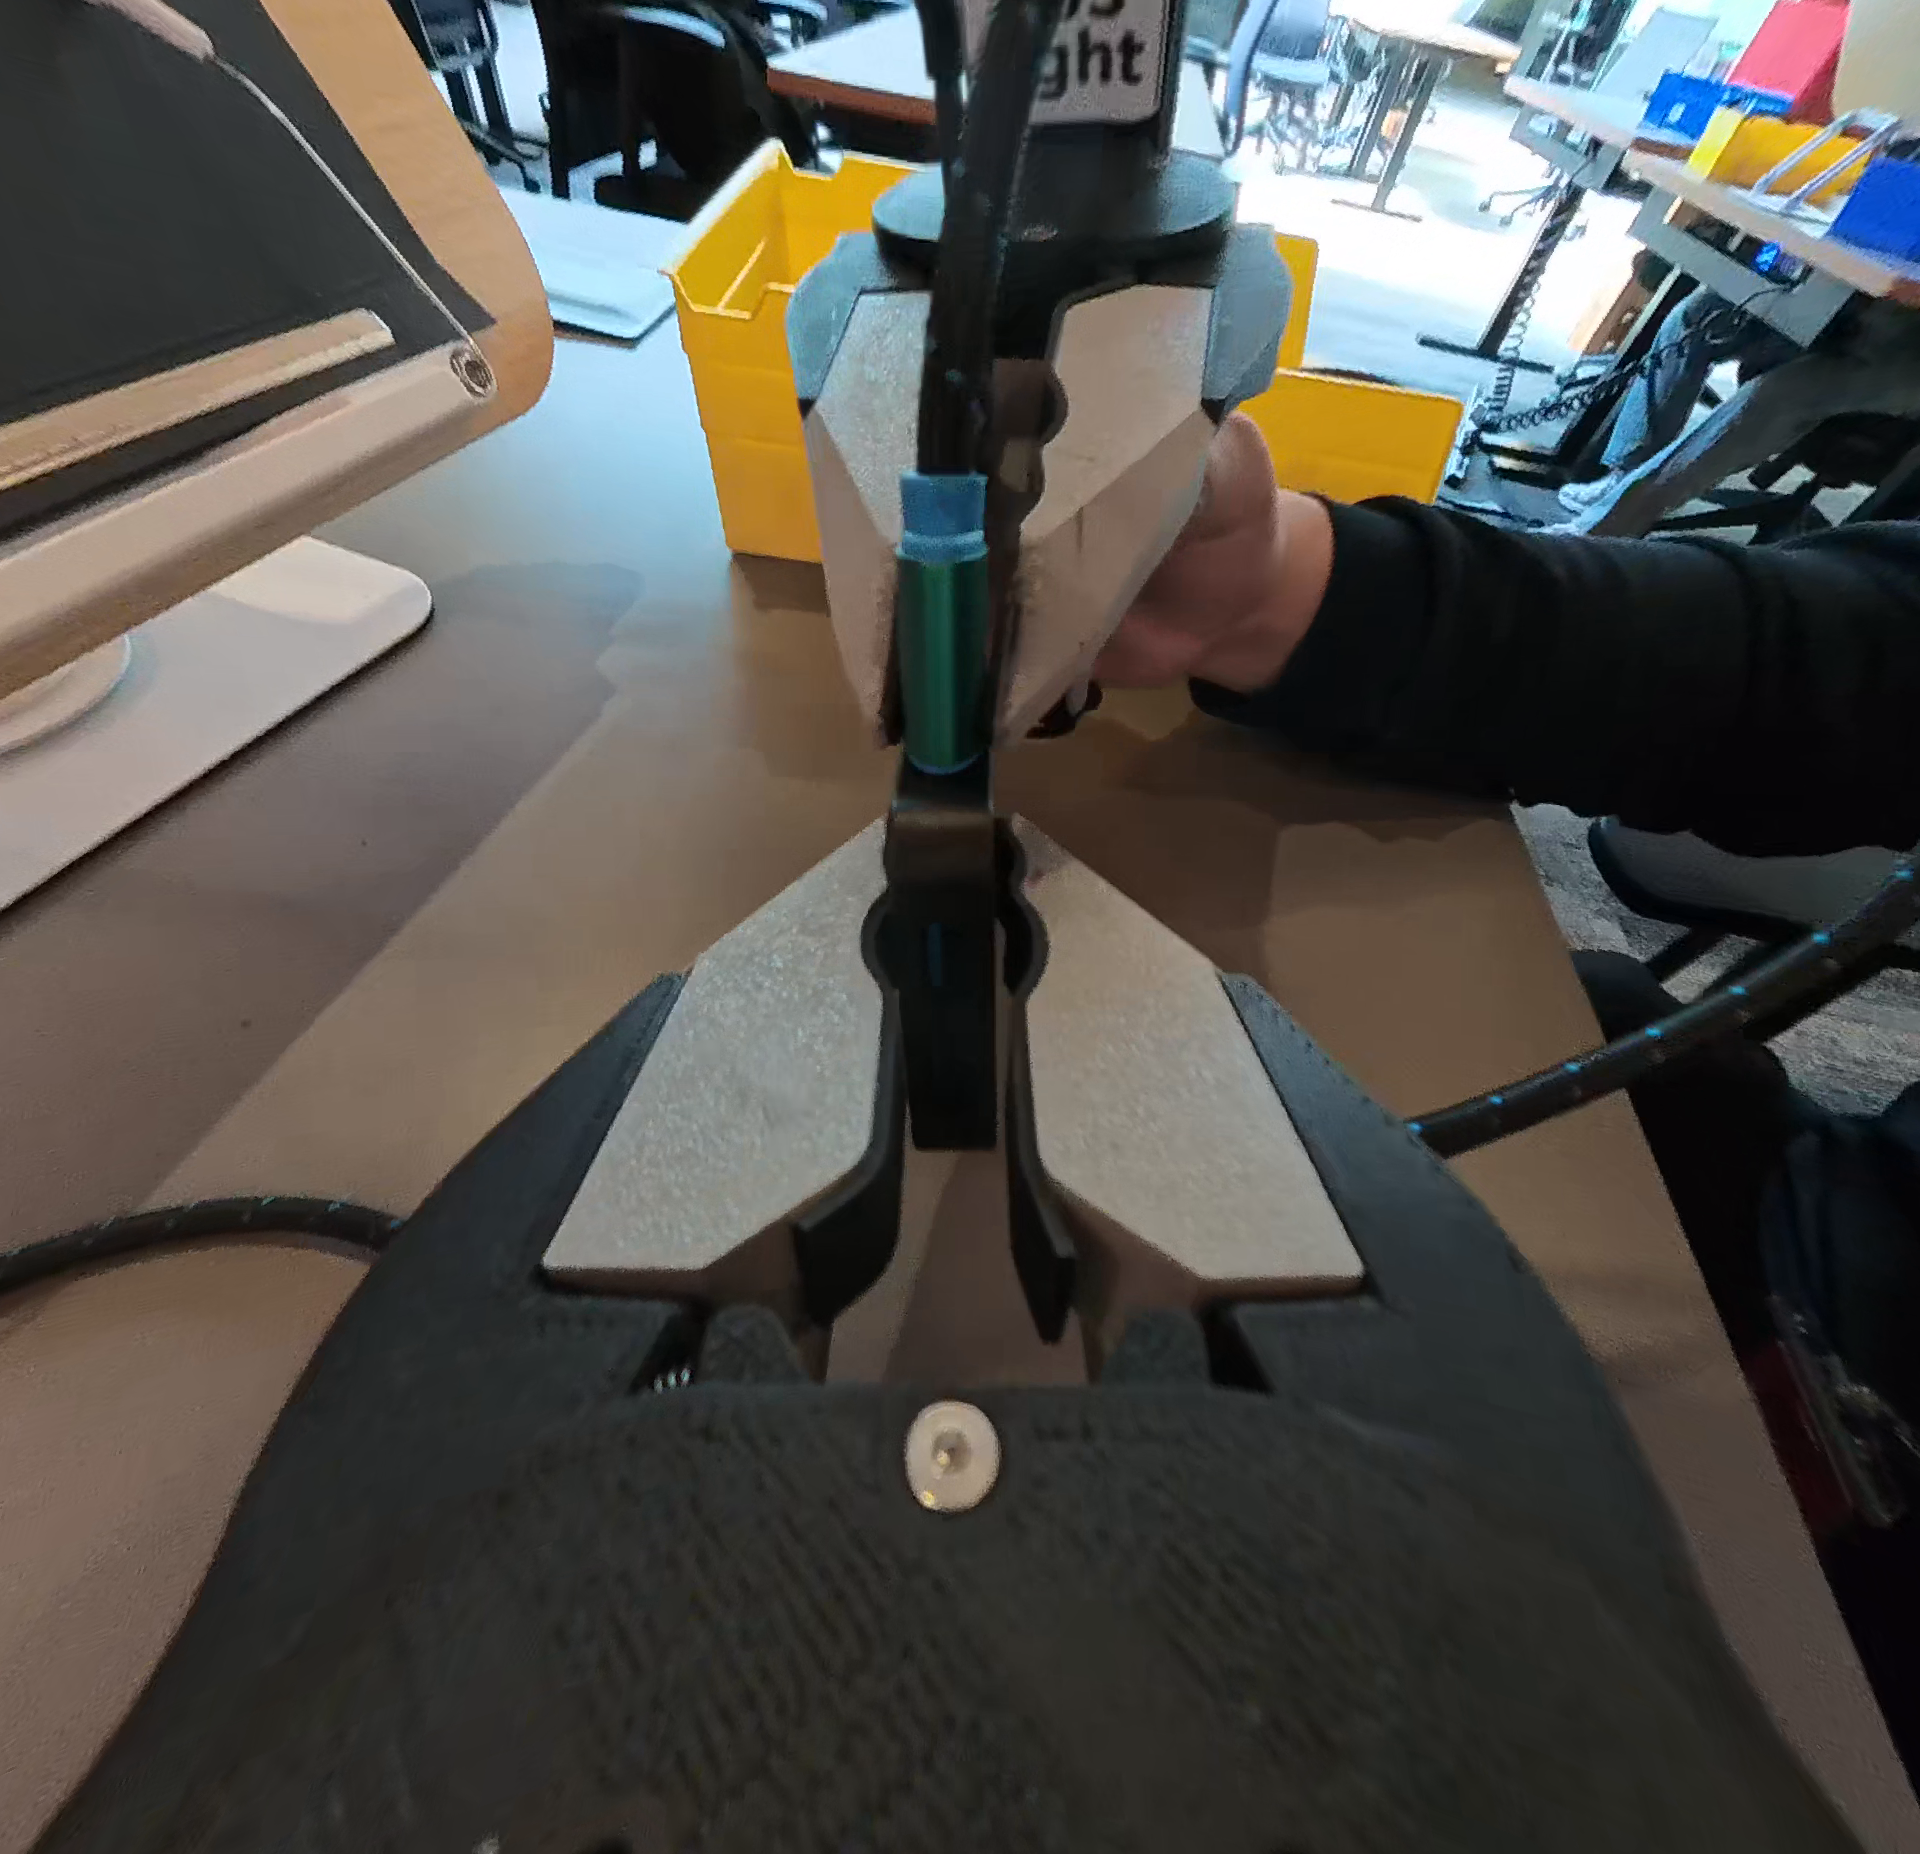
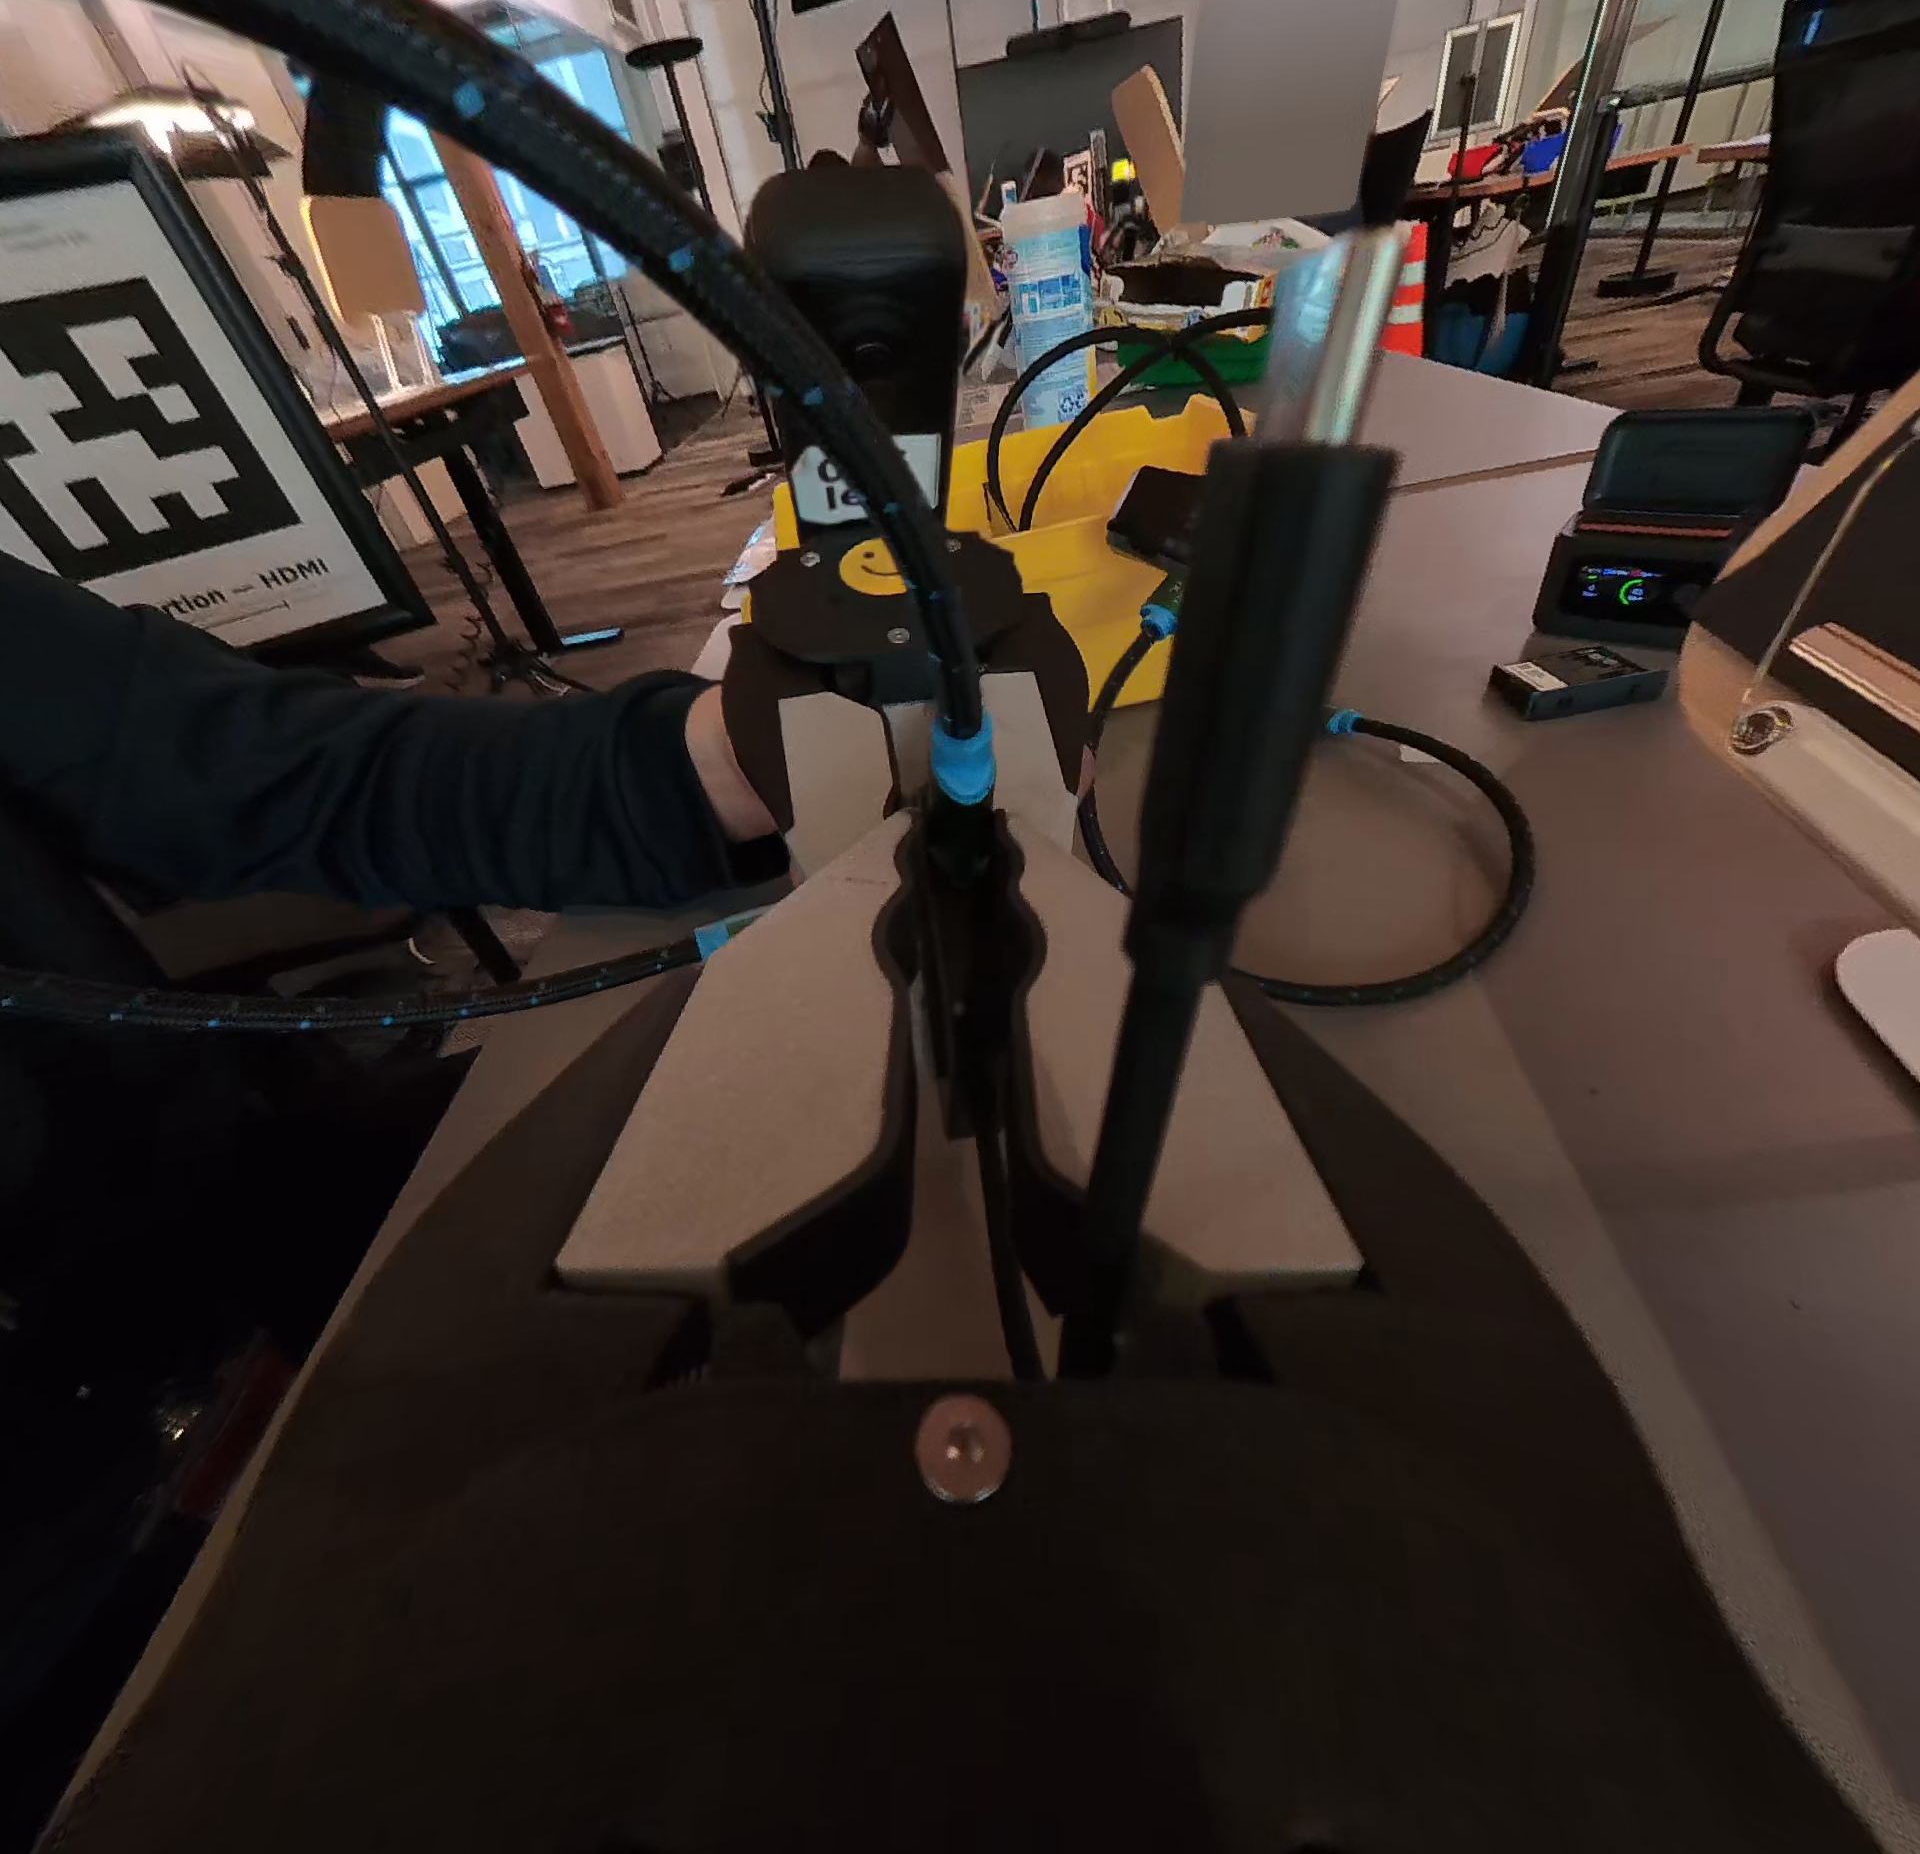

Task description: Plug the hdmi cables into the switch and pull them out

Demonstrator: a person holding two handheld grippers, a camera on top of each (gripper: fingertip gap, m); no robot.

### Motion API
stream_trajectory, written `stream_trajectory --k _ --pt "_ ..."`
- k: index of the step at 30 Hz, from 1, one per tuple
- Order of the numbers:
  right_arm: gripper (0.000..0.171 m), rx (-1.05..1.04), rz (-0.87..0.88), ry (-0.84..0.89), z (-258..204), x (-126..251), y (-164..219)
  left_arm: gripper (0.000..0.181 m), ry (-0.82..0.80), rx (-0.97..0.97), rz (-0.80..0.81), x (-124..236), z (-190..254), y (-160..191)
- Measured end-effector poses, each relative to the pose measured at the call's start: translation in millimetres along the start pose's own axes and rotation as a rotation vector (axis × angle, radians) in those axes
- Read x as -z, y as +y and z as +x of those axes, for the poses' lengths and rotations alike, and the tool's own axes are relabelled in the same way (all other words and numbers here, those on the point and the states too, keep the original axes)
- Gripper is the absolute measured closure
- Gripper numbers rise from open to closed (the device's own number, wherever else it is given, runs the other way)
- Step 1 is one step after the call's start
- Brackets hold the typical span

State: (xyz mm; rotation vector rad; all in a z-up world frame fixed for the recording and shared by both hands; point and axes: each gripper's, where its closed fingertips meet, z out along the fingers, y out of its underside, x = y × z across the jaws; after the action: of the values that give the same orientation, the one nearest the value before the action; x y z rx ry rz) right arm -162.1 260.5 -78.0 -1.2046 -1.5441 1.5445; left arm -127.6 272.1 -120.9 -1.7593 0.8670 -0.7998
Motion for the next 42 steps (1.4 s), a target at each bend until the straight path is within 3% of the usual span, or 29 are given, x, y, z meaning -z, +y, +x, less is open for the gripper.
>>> stream_trajectory --k 5,10,14,19,23,28,34,39,42 --pt "0.163 -0.009 0.007 -0.015 -1 2 -2 0.17 -0.016 -0.02 0.03 -2 0 -5" --pt "0.163 0.056 -0.13 0.054 3 -9 18 0.17 -0.073 -0.014 -0.081 -7 -9 14" --pt "0.163 0.038 -0.107 0.067 6 -9 14 0.17 -0.094 0.033 -0.043 -6 -14 11" --pt "0.163 -0.085 0.026 0.026 12 -8 3 0.17 -0.157 0.062 -0.009 -1 -22 3" --pt "0.163 -0.237 0.203 -0.045 17 -1 -12 0.17 -0.144 0.105 0.047 6 -22 -6" --pt "0.163 -0.306 0.298 -0.062 22 2 -19 0.17 -0.126 0.133 0.085 9 -24 -13" --pt "0.162 -0.255 0.267 -0.039 22 6 -17 0.17 -0.156 0.055 0.073 7 -22 -13" --pt "0.162 -0.184 0.221 -0.01 18 5 -17 0.17 -0.044 0.147 0.116 6 -14 -16" --pt "0.163 -0.144 0.142 0.011 17 1 -7 0.17 -0.066 0.122 0.077 3 -17 -9"
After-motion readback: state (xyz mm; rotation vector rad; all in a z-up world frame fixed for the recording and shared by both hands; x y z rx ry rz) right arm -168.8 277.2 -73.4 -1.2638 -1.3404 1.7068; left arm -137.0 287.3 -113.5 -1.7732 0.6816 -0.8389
